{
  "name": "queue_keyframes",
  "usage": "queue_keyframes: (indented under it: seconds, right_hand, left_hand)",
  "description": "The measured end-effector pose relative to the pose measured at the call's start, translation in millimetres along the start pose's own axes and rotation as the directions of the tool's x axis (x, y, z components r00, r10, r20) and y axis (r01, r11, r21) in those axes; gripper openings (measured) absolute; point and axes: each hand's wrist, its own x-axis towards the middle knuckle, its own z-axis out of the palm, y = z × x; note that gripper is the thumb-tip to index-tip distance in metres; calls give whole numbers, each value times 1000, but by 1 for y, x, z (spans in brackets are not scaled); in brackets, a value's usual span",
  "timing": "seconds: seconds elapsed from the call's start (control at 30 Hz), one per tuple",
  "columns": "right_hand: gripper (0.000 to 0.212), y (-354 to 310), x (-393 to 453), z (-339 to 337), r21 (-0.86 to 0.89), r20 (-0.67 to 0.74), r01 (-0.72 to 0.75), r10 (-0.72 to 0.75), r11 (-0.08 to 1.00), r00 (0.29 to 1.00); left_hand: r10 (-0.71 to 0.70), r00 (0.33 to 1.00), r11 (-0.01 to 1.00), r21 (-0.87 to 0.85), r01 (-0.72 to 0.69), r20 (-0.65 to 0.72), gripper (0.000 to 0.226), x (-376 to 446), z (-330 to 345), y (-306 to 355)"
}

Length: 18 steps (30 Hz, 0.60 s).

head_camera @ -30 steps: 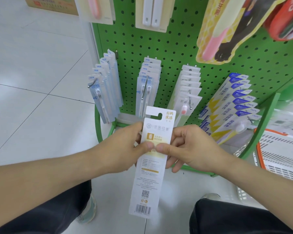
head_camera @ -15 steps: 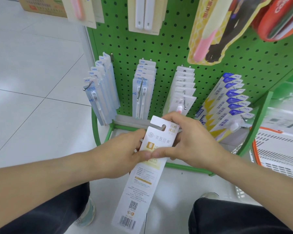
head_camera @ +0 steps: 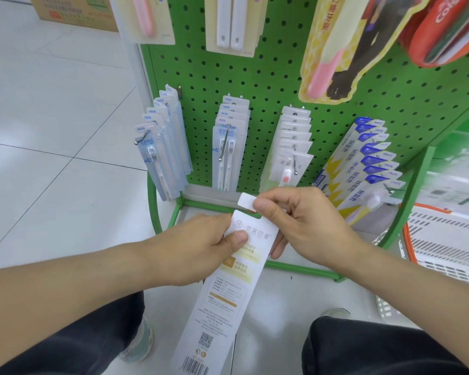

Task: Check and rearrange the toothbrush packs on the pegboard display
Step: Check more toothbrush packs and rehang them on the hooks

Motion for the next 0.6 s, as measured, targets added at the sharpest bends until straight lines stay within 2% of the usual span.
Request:
queue_keyframes:
  seconds: [0.17, 0.27, 0.33, 0.4, 0.47, 0.53, 0.6]
  right_hand:
    - [23, -4, 0, 1, 16, -112, 40, -38, 999, 993]
    - [20, -3, 3, -4, 70, -56, 68, -64, 995, 996]
    - [33, -1, 4, -6, 93, -10, 70, -69, 993, 998]
    - [45, 0, 4, -6, 63, 1, 56, -56, 996, 998]
    - [50, 1, 4, -6, 77, -10, 38, -37, 996, 999]
    - [48, 1, 5, -5, 150, -16, 29, -27, 988, 1000]
    - [39, -4, 5, -8, 176, -40, 35, -28, 984, 999]
  left_hand:
    - [70, 995, 995, 73, -65, -68, 24, 2, 0, 4]
    - [79, 987, 990, 127, -61, -143, 31, 1, -7, 4]
    - [87, 976, 989, 137, -61, -199, 34, 2, -13, 2]
    - [46, 981, 999, 31, -41, -187, 30, 1, -18, 4]
    - [9, 993, 994, -110, -21, -116, 30, -2, -21, 9]
    - [-16, 996, 980, -201, -2, -87, 35, -4, -23, 14]
    - [-18, 995, 979, -203, -3, -97, 40, -8, -29, 16]
